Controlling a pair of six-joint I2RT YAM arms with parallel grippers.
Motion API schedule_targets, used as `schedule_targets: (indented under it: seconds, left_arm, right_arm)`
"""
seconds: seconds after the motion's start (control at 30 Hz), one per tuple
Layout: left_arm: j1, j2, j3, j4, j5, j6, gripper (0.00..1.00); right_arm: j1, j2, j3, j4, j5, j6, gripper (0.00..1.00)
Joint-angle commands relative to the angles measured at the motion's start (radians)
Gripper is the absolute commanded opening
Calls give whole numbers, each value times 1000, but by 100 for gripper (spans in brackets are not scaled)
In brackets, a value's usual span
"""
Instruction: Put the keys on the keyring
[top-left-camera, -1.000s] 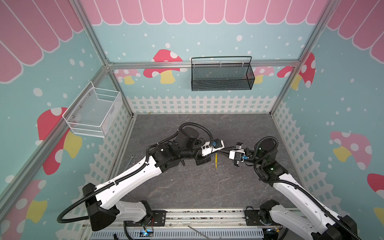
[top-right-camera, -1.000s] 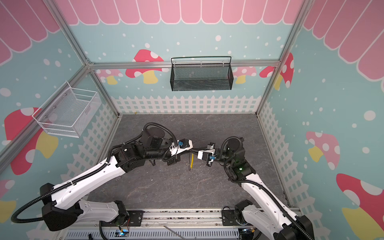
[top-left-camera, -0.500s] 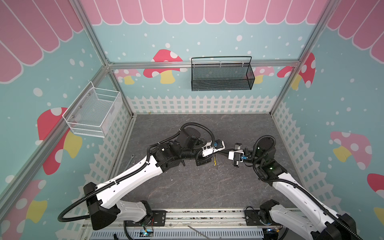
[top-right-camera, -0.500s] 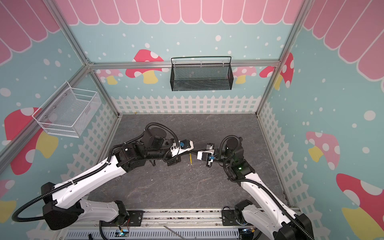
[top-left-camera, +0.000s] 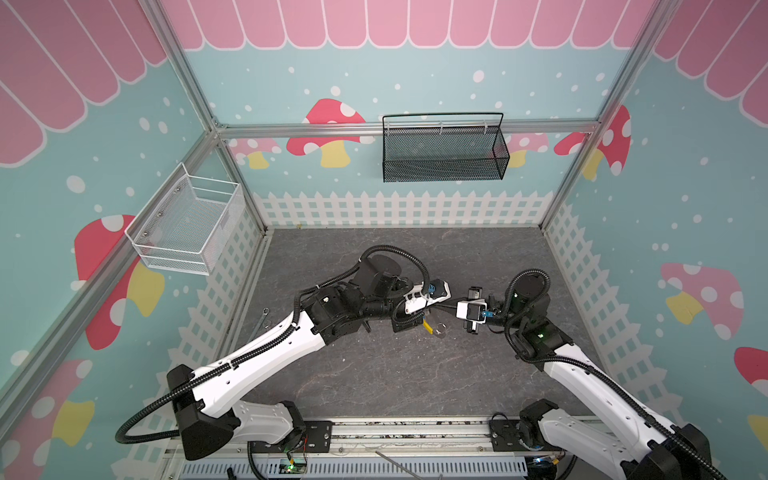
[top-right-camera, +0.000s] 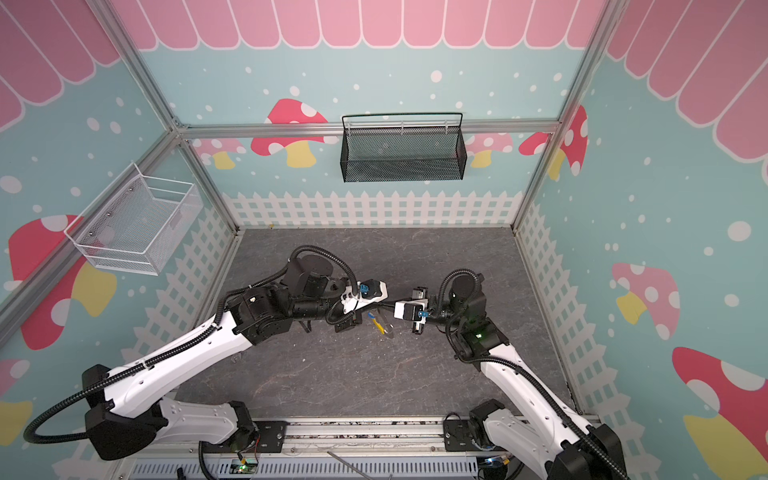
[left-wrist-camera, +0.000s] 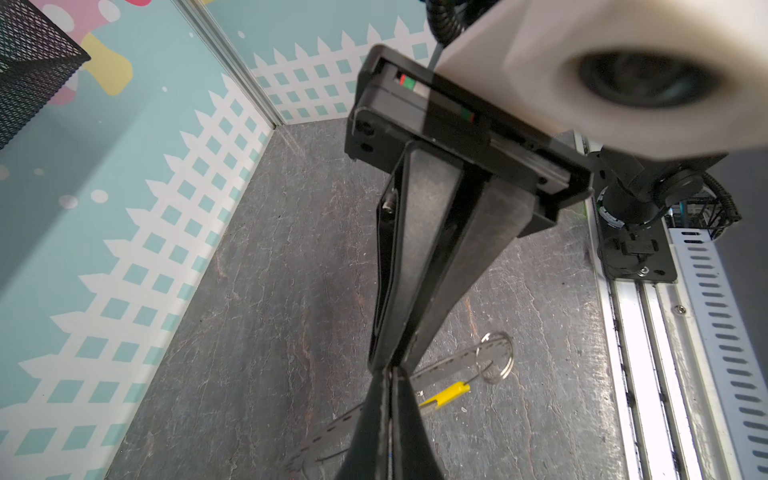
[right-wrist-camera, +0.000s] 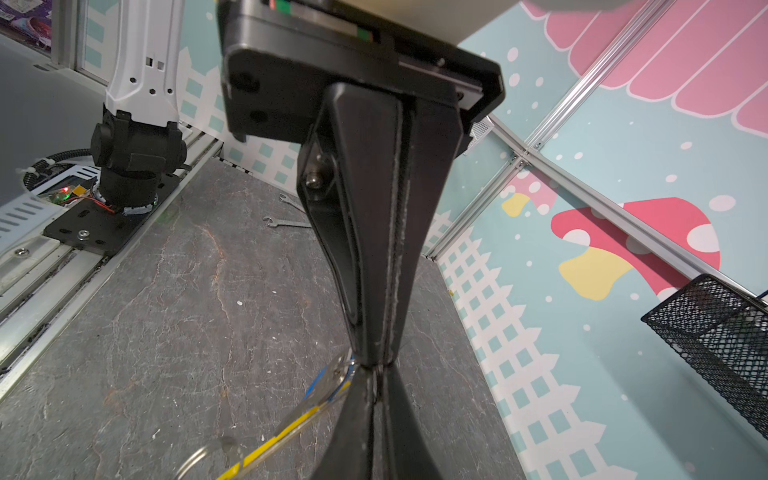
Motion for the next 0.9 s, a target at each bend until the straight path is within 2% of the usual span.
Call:
schedule_targets:
  seconds: [0.0, 0.07, 0.2, 0.33, 0.47, 0.6, 0.73, 0.87]
  left_arm:
    - [-7, -16, 6, 34, 22, 21, 0]
    - [-7, -21, -1, 44, 26, 19, 0]
    - [-7, -39, -29, 80, 3, 6, 0]
    - [-5, -94, -102, 172, -81, -25, 26]
    - [6, -182, -232, 329, -138, -85, 38]
    - [35, -252, -341, 429, -141, -184, 36]
    - [62, -278, -423, 510, -70, -264, 35]
    - [63, -260, -456, 574, -30, -294, 35]
  right_arm:
    - [3, 3, 9, 28, -41, 7, 4]
    - [3, 3, 10, 32, -42, 14, 0]
    - [2, -2, 4, 54, -42, 33, 0]
    - [3, 0, 1, 73, -35, 56, 0]
    - [3, 0, -6, 127, -39, 97, 0]
    - [3, 8, -13, 178, -49, 132, 0]
    - [2, 14, -13, 214, -60, 157, 0]
    - [3, 19, -11, 230, -63, 171, 0]
